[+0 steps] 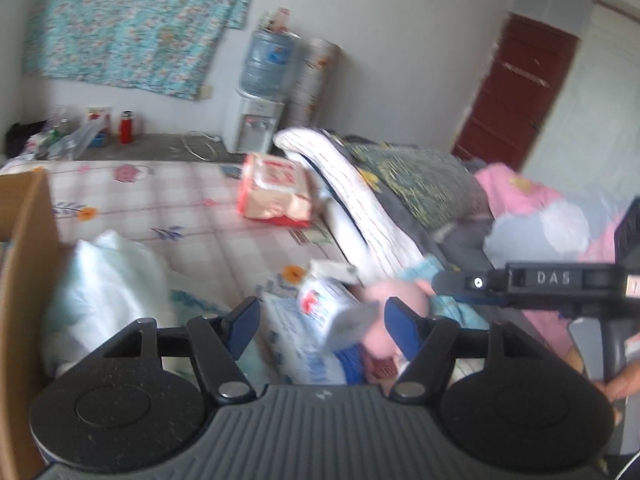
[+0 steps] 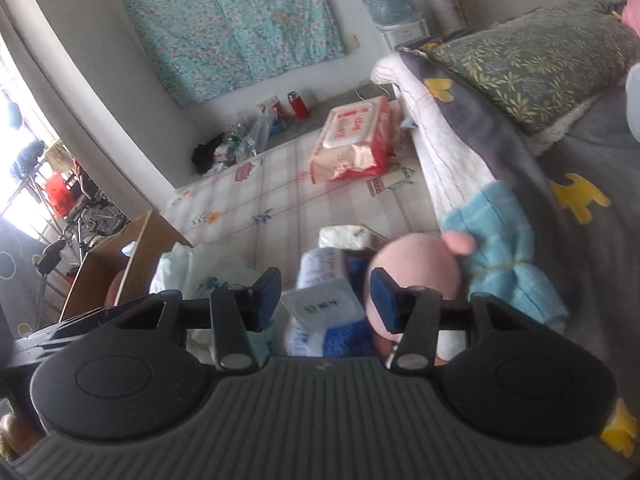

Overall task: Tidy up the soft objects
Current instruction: 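Move the left tool back toward the yogurt cup and pink plush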

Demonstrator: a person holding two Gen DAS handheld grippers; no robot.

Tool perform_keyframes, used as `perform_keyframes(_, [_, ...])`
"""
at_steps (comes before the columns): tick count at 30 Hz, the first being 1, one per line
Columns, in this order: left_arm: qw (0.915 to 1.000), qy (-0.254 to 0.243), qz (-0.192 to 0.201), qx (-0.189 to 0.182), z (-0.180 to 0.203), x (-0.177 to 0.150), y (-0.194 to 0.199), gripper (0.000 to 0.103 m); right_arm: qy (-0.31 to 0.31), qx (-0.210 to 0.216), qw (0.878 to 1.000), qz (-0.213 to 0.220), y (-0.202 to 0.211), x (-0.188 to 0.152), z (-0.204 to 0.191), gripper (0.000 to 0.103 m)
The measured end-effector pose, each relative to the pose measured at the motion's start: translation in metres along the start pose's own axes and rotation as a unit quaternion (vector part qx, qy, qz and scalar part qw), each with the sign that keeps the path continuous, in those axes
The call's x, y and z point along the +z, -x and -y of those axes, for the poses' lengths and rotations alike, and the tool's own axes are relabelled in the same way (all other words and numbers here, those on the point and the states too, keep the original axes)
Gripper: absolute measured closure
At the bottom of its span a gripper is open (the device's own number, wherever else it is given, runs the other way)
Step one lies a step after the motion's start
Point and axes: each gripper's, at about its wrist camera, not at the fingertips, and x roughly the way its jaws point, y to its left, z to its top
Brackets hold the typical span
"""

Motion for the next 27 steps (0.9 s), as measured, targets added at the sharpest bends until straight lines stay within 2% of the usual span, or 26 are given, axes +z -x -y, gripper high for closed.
perform_keyframes(2, [0.9998, -0.010, -0.017, -0.002, 0.007, -0.010, -0.013, 0.038, -0.005, 0.000, 1.000, -0.010, -0.002, -0.006, 0.004, 0.054])
perform_keyframes(5, [0.9990, -0.021, -0.038, 0.002, 0.014, -0.026, -0.031, 0.049, -0.021, 0.011, 0.999, -0.036, -0.013, -0.019, 0.008, 0.054])
perform_keyframes(7, [0.9982, -0.031, -0.051, 0.010, 0.016, -0.036, -0.040, 0.062, -0.036, 0.017, 0.998, -0.055, -0.026, -0.031, 0.010, 0.054])
perform_keyframes(9, [0.9968, -0.040, -0.068, 0.019, 0.017, -0.042, -0.051, 0.067, -0.049, 0.019, 0.996, -0.074, -0.042, -0.041, 0.011, 0.054])
perform_keyframes(13, [0.9942, -0.054, -0.089, 0.026, 0.015, -0.048, -0.065, 0.067, -0.061, 0.019, 0.993, -0.097, -0.074, -0.052, 0.010, 0.054])
perform_keyframes(19, [0.9909, -0.068, -0.112, 0.032, 0.013, -0.044, -0.086, 0.066, -0.089, 0.005, 0.990, -0.112, -0.116, -0.051, 0.014, 0.055])
perform_keyframes(23, [0.9896, -0.059, -0.129, 0.024, 0.008, -0.043, -0.101, 0.062, -0.096, 0.002, 0.989, -0.116, -0.131, -0.047, 0.010, 0.054])
perform_keyframes(25, [0.9898, -0.057, -0.129, 0.019, 0.008, -0.041, -0.103, 0.053, -0.099, 0.002, 0.988, -0.117, -0.137, -0.045, 0.008, 0.053])
perform_keyframes(27, [0.9895, -0.059, -0.130, 0.018, 0.008, -0.039, -0.105, 0.050, -0.106, 0.004, 0.987, -0.120, -0.141, -0.044, 0.009, 0.052])
